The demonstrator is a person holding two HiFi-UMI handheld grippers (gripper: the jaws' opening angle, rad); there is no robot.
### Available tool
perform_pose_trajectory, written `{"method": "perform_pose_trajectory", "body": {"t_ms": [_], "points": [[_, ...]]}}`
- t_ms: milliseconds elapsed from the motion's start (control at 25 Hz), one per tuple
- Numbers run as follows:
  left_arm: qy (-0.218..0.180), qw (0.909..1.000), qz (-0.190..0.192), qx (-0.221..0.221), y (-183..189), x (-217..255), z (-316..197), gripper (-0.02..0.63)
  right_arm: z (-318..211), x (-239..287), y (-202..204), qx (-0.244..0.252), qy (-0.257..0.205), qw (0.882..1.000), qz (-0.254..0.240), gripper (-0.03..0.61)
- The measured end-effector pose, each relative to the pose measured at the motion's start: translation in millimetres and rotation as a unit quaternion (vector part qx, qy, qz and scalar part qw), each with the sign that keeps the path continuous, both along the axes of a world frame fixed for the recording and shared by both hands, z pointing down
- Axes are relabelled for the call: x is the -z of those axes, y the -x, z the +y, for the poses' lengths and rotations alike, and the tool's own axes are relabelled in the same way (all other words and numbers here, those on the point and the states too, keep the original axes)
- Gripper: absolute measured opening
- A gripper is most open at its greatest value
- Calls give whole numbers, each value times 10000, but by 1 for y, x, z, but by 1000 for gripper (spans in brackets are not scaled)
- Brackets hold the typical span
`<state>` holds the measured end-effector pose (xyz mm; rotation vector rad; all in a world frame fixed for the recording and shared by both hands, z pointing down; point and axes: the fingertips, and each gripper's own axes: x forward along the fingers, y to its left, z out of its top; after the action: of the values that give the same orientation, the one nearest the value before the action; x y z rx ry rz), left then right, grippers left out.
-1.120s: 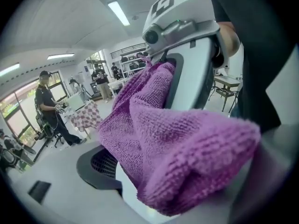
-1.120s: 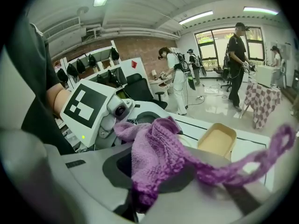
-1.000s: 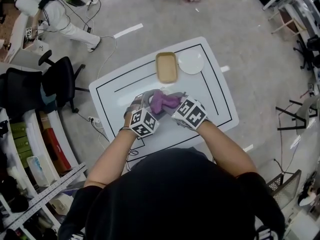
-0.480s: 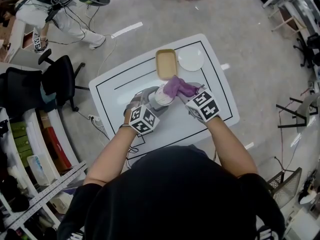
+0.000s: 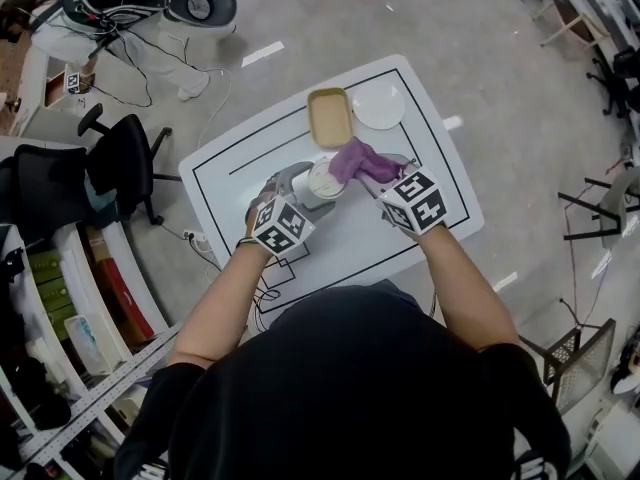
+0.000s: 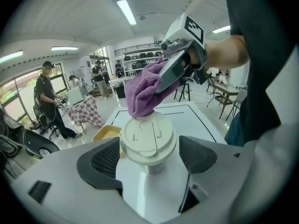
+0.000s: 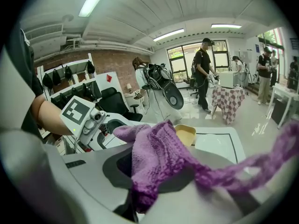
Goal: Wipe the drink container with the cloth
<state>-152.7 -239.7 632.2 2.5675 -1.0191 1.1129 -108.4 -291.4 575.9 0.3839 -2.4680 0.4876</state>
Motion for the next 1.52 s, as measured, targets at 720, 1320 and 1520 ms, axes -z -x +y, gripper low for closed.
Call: {"method": "perform_pose_trajectory", "body": {"t_ms": [720,1320,1520], "points": [[142,9969,704,-307,-20,33,-7,101,113,-50,-12,-616,397,9972,149,77],[179,9940,976,-464,-23,23,-8,78,100,-134,31,-730,802,9937,277,75],[94,9937,1047,-397,-23,24,-10,78,98,-181,36,-711,1115,9896,574,75]]}}
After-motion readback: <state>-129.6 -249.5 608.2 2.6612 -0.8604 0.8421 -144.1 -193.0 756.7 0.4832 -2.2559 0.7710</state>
